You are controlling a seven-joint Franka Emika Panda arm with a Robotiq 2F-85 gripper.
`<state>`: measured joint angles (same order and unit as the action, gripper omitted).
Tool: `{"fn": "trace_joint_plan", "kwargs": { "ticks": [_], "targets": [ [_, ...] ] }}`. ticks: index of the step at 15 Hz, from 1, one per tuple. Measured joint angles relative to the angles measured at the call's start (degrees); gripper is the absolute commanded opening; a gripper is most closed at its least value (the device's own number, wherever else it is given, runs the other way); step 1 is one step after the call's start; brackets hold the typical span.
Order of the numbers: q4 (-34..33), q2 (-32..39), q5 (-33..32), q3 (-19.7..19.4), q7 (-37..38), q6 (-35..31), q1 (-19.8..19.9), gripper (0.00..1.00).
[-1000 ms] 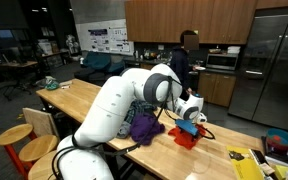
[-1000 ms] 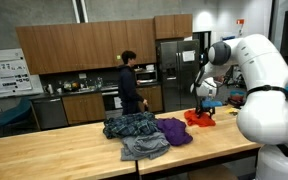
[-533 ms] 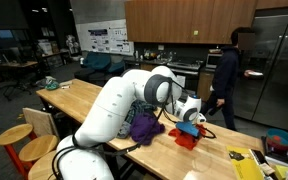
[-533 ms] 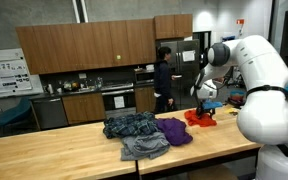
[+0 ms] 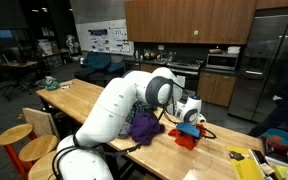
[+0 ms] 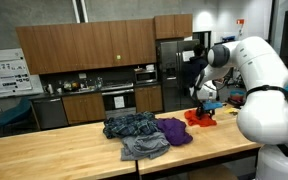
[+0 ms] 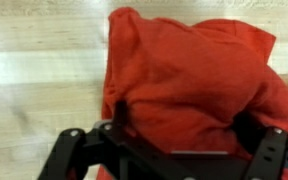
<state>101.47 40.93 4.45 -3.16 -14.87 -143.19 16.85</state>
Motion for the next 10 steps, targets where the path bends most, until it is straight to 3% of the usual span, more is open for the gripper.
{"fn": "trace_joint_plan", "kwargs": {
  "ticks": [2, 3, 5, 10],
  "targets": [
    [-0.7, 0.3, 0.0, 0.3, -0.9, 0.9, 0.4, 1.00],
    [-1.0, 0.4, 0.1, 0.5, -1.4, 1.5, 0.6, 0.75],
    [-1.8, 0.8, 0.1, 0.9, -2.3, 2.3, 1.1, 0.69],
    [-3.4, 0.8, 0.3, 1.6, -4.5, 4.6, 1.9, 0.35]
  ]
}}
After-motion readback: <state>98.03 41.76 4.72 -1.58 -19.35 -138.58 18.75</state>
